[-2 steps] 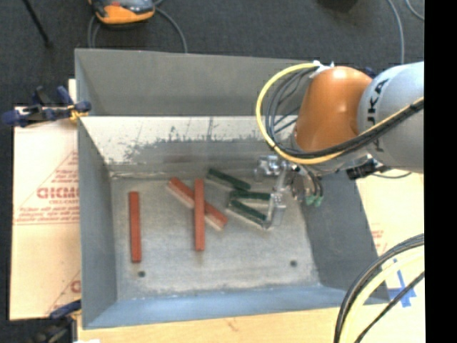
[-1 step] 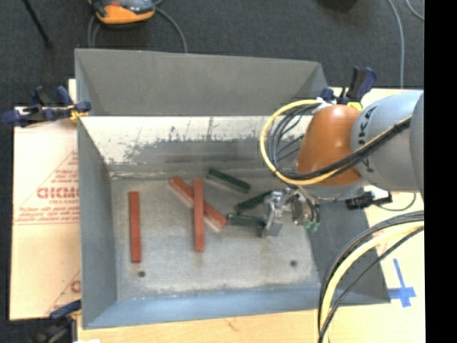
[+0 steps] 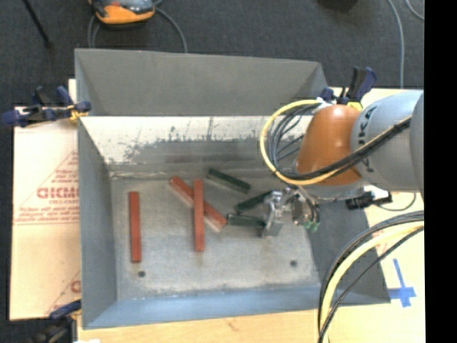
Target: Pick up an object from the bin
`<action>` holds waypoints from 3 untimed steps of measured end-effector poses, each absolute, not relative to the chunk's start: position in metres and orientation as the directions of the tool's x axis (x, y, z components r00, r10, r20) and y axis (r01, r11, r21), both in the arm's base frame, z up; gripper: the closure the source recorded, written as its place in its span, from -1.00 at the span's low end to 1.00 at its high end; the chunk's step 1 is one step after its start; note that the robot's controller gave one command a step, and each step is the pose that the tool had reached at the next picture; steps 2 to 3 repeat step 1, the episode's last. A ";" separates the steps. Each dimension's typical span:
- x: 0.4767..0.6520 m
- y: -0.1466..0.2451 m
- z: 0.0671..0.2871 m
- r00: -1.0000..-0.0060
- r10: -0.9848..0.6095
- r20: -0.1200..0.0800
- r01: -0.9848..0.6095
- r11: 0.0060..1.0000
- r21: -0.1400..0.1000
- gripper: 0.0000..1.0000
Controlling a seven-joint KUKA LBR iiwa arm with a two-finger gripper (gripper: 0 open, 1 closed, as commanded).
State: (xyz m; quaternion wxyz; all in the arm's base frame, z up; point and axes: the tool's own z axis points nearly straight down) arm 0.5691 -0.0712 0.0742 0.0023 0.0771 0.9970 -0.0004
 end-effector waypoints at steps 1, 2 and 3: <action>0.539 -0.081 0.206 -0.991 0.137 -0.004 0.137 0.991 -0.001 1.00; 0.539 -0.081 0.206 -0.991 0.137 -0.004 0.137 0.991 -0.001 1.00; 0.539 -0.081 0.206 -0.991 0.137 -0.004 0.137 0.991 -0.001 1.00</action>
Offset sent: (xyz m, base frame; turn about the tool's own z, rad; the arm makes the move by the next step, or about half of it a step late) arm 0.0000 0.0000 0.0000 0.0000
